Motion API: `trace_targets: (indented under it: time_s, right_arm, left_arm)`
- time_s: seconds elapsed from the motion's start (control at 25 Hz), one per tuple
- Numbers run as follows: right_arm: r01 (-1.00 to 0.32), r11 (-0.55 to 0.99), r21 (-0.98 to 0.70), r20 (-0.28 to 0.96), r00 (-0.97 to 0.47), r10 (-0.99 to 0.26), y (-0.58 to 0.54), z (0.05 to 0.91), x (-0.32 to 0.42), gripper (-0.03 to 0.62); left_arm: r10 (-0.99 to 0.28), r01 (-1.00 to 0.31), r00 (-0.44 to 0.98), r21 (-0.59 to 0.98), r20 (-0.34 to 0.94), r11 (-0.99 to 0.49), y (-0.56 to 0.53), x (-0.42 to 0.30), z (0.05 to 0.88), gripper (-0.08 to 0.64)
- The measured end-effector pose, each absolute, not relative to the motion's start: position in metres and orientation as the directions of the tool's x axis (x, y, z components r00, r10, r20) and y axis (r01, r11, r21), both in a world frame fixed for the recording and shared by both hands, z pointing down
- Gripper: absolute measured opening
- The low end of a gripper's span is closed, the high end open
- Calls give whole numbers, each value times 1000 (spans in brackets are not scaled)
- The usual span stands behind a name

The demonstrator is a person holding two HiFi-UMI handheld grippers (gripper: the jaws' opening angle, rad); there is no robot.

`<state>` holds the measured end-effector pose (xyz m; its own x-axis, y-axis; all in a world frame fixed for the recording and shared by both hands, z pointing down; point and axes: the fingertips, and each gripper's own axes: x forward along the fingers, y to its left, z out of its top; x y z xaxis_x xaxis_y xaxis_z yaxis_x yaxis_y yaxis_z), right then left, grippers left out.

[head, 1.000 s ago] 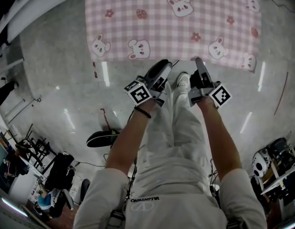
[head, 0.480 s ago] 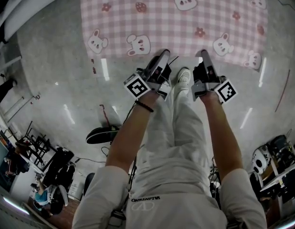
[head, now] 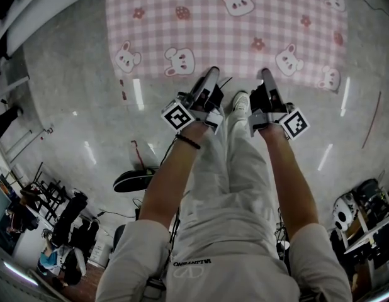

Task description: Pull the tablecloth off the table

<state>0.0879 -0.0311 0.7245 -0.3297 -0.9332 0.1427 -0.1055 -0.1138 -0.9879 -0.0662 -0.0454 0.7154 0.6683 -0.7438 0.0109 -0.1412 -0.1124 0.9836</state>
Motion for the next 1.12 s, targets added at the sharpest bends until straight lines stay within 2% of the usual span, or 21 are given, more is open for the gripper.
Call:
trace_targets:
  time_s: [0.68, 1.12]
  right_arm:
    - [-94, -184, -978, 205, -355, -912, -34, 736, 88, 11]
    - [-124, -295, -947, 320, -422, -848, -35, 731, 88, 11]
  left_arm:
    - [-750, -165, 660, 983, 53, -76, -47, -65, 723, 3]
    - [-737, -246, 651, 969, 184, 26, -44, -64, 715, 3]
